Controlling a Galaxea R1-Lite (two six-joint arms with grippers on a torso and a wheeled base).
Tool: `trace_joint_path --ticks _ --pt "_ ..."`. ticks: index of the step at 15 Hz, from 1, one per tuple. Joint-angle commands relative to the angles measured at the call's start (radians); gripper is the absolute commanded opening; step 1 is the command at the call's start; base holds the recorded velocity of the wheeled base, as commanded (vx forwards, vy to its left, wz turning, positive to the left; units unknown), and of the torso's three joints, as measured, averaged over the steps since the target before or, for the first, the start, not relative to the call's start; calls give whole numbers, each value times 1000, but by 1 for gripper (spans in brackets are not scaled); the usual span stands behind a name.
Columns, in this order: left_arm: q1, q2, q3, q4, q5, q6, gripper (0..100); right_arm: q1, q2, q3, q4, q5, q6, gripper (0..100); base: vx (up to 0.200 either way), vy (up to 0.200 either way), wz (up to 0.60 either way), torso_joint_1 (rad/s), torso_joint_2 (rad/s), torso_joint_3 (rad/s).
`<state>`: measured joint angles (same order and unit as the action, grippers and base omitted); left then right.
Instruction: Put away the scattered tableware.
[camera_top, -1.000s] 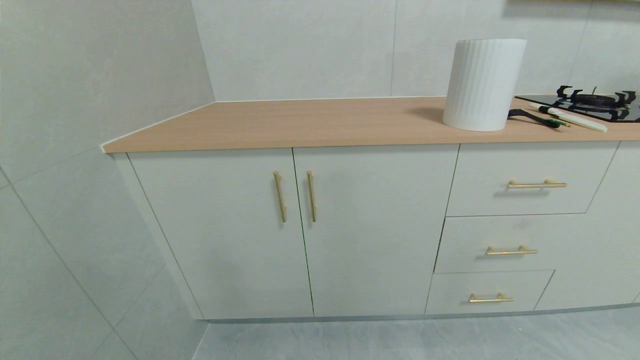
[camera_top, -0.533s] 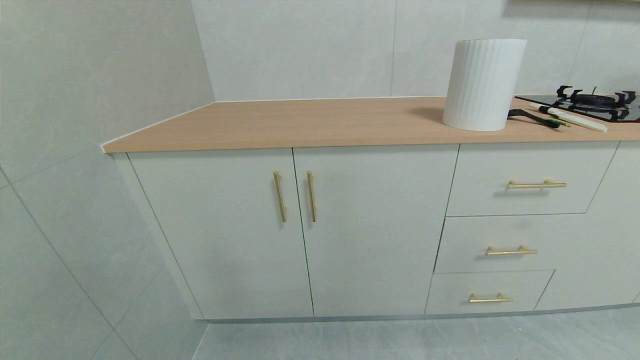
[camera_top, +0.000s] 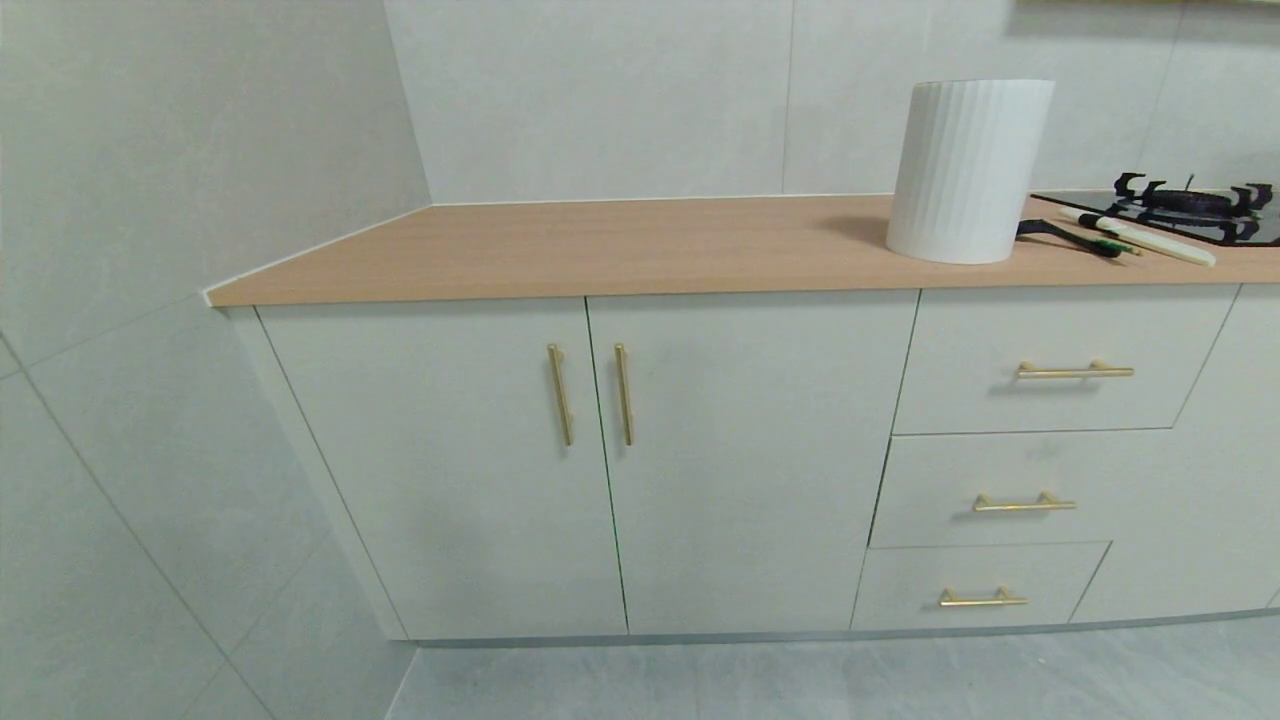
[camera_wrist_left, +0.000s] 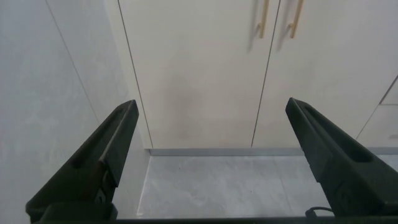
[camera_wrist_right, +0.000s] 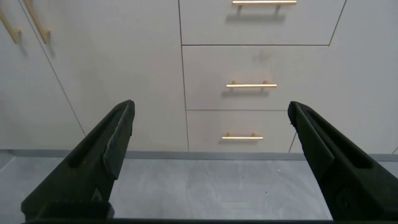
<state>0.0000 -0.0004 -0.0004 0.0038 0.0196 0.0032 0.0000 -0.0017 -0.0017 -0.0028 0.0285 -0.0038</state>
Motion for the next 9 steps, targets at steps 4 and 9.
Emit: trace_joint_path --ticks 4,9 --pt "0 0 0 -1 0 0 100 0 2 0 0 1 1 100 0 -200 0 5 0 0" --pt "0 0 0 -1 0 -2 100 0 2 0 0 1 1 100 0 -200 0 1 4 2"
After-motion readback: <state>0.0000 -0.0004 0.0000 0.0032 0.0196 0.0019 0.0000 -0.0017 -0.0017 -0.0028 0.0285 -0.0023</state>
